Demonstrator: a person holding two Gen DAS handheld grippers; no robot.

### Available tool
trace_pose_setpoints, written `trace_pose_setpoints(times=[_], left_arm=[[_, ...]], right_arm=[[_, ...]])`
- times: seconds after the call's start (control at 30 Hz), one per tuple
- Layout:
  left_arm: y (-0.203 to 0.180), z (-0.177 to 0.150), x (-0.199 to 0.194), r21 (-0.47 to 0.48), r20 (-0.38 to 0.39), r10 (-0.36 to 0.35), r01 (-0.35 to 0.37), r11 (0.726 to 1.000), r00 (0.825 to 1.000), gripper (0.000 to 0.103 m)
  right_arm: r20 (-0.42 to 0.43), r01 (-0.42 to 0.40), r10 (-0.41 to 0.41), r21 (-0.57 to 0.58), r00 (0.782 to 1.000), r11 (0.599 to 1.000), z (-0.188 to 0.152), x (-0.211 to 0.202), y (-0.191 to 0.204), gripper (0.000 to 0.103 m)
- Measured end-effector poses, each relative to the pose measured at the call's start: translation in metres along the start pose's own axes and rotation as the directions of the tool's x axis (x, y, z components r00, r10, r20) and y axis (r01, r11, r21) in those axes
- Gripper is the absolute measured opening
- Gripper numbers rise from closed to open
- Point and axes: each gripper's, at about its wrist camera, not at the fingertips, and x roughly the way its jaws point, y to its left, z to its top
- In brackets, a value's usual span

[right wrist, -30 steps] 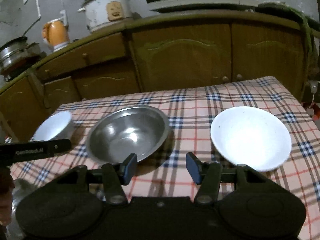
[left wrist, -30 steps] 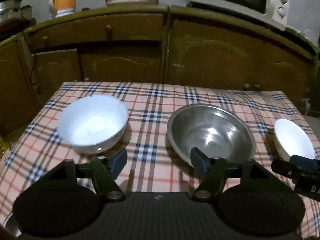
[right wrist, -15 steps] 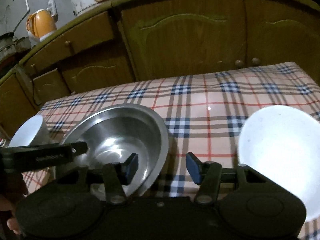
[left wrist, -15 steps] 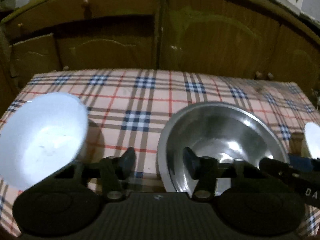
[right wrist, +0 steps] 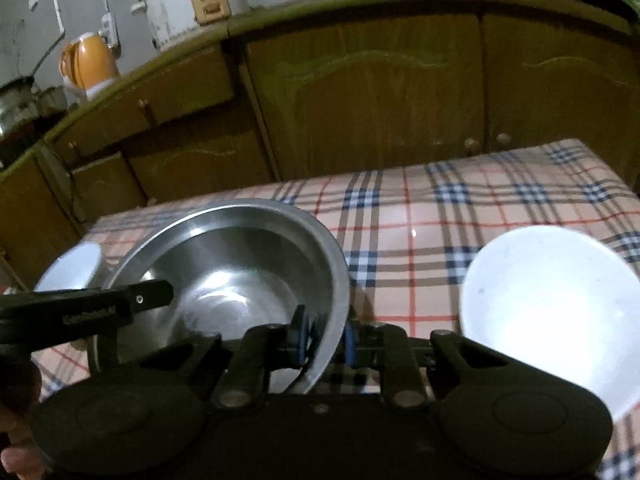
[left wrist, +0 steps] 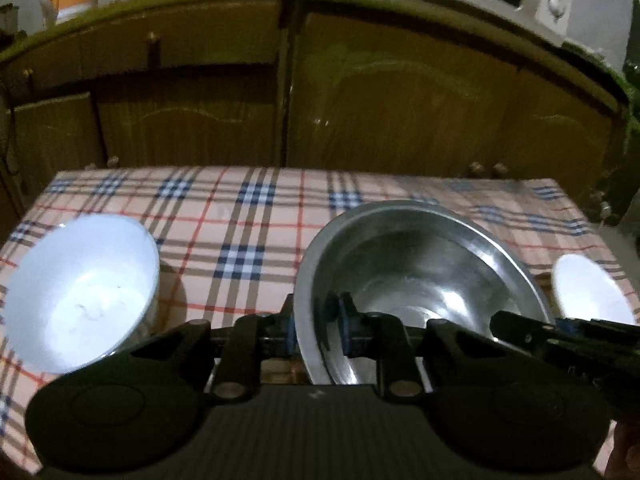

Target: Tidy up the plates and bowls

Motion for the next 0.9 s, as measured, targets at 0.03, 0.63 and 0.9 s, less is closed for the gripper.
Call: trace_pose_setpoints(times=[0.03,0.63,0.9], left_arm=[[-0.004,0.000,-0.010,0.004,0.011,-0.001,0.001,1.000,1.000,0.021],[-0.058,-0.046,-0.135,0.053,0.089,-0.022,0.018,0.998,0.996,0.022],[-0.069,-0.094,-0.159,0.069,0.064,-0.050,0.045,0.997,0.997,0.022]], right_arm=[[0.009,-0.001,0.001,-0.001,1.000,1.000,0.001,-0.009,0.000,0.023],[0.107,0.038,-0.034,-0.042,0.994,0.998,-0.035,-0.176,0.004,0.023],[0.111,0.074,-0.068,-0.052,0.992,0.996,-0.088,-0.219,0.000,0.023]])
